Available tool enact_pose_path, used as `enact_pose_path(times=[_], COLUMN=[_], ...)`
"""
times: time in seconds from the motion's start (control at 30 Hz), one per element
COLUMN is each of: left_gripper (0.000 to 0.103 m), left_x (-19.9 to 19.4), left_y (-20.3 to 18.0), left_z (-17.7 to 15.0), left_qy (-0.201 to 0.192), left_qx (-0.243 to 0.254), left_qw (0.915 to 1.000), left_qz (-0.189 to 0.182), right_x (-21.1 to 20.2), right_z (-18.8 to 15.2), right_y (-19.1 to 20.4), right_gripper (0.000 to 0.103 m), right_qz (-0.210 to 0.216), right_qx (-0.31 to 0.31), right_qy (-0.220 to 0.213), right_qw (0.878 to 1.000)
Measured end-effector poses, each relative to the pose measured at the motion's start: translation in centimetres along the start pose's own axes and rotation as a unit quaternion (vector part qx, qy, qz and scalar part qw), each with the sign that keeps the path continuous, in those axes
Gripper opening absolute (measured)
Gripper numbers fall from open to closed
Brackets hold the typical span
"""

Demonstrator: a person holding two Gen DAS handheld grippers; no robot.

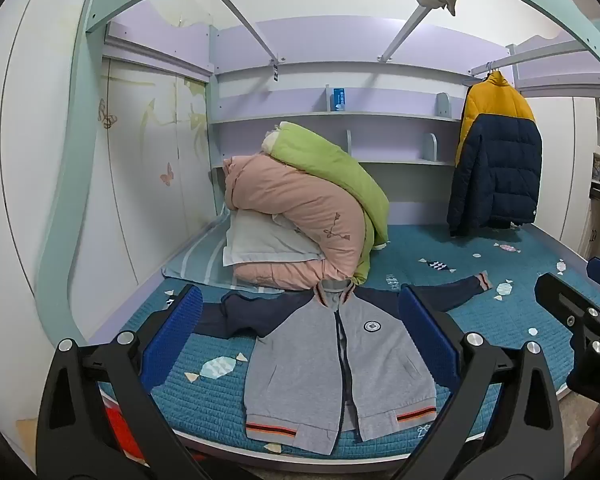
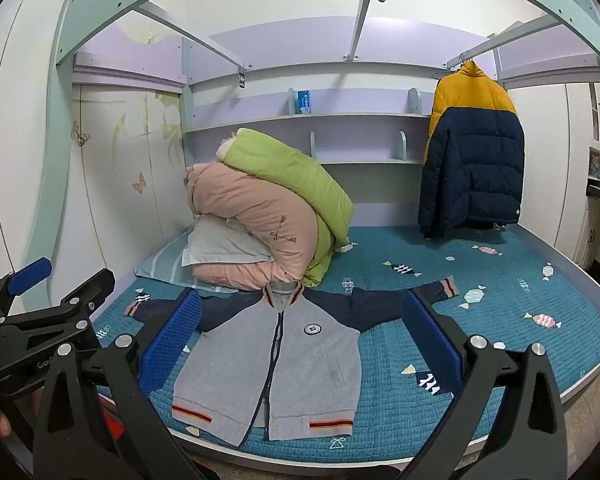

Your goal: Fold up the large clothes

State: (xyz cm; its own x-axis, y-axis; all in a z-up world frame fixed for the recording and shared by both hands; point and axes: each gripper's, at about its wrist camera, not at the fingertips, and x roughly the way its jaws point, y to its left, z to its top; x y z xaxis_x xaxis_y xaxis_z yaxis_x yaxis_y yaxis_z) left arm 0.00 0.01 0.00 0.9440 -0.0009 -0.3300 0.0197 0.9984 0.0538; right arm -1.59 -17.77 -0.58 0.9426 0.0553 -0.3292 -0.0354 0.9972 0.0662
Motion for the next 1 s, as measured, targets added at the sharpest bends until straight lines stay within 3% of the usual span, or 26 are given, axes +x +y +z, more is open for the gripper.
enact_pose_path(times=[1.0], left_gripper=[0.098], left_x=[-0.09], left_y=[0.00], left_z=[0.01], left_qy=[0.000], left_qx=[0.002], left_qw=[1.0000], left_qz=[0.001], right_x=[0.01], right_z=[0.16], right_y=[-0.03], right_gripper=[0.096], right_qz=[0.002], right_qx=[0.006], right_qy=[0.007], right_qw=[1.000])
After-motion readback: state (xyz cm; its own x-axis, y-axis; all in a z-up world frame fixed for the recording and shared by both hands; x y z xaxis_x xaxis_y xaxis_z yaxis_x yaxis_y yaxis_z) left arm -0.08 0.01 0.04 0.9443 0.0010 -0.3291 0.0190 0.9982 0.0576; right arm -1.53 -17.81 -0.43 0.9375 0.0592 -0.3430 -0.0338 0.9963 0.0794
